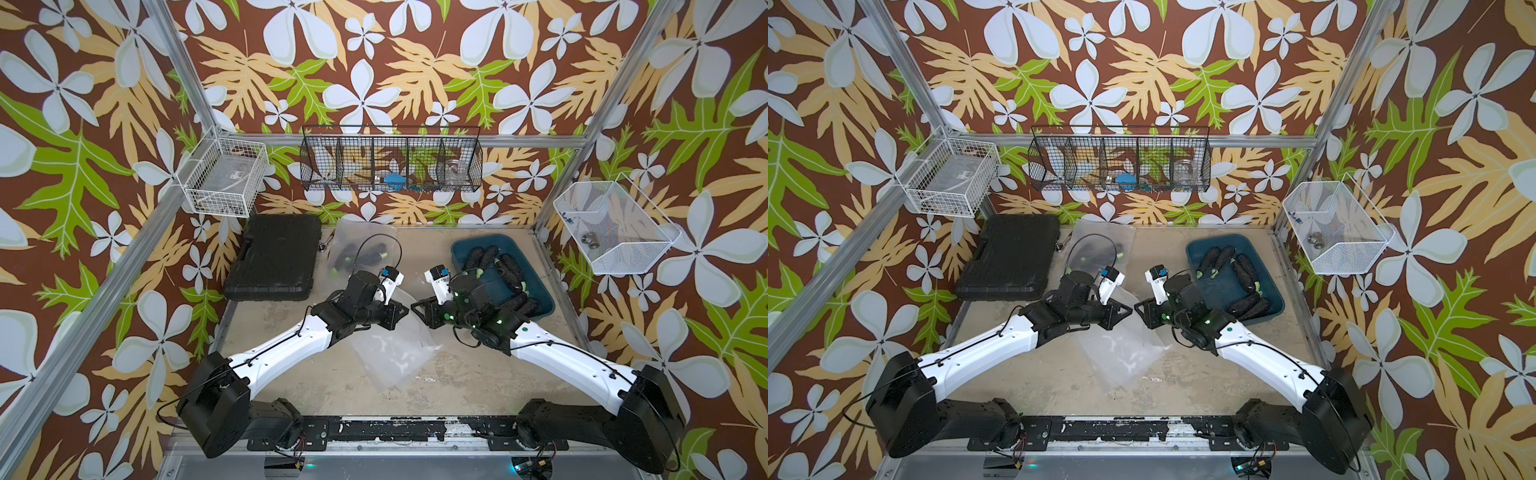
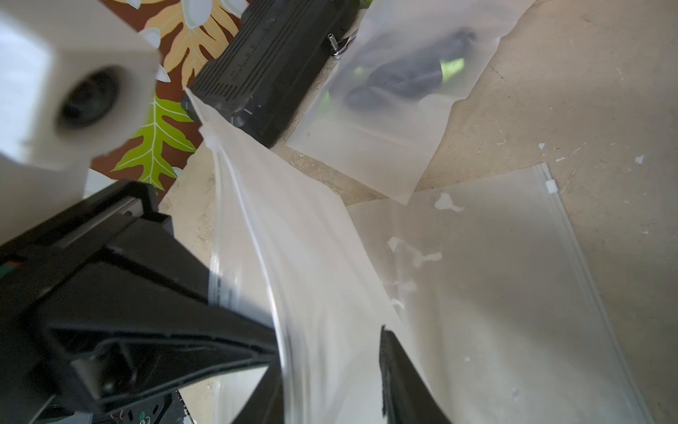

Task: Place the eggplant in a zip-top bag and seal the zipper
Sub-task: Open the zipper food storage bag.

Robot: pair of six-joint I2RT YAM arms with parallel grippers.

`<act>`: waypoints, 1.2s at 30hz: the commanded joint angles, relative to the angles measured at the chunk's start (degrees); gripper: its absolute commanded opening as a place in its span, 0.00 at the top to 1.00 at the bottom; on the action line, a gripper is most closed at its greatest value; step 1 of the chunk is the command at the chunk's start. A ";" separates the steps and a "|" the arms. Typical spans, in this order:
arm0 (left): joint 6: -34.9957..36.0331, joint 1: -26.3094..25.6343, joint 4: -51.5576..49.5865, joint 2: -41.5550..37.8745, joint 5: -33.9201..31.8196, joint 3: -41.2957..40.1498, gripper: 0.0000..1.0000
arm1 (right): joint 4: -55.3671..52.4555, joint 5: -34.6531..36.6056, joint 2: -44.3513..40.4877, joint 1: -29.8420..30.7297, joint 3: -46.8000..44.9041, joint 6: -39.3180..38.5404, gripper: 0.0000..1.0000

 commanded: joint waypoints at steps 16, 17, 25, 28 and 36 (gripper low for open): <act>4.03 1.96 -16.98 -1.08 -13.33 8.31 1.00 | 8.18 -10.78 5.81 5.39 0.68 6.31 1.00; 4.84 2.02 -18.40 -1.26 -14.28 9.11 1.00 | 10.75 -11.53 6.16 6.20 0.24 8.47 1.00; 8.49 4.04 -24.67 -1.66 -18.13 14.56 1.00 | 32.40 -13.62 5.94 8.09 -3.98 25.04 1.00; 8.50 4.04 -24.38 -0.44 -16.95 13.84 1.00 | 28.72 -8.89 5.87 7.69 -5.09 24.55 1.00; 3.82 4.04 -14.04 1.92 -10.57 5.15 1.00 | 25.19 -3.98 5.77 3.49 -13.59 22.70 1.00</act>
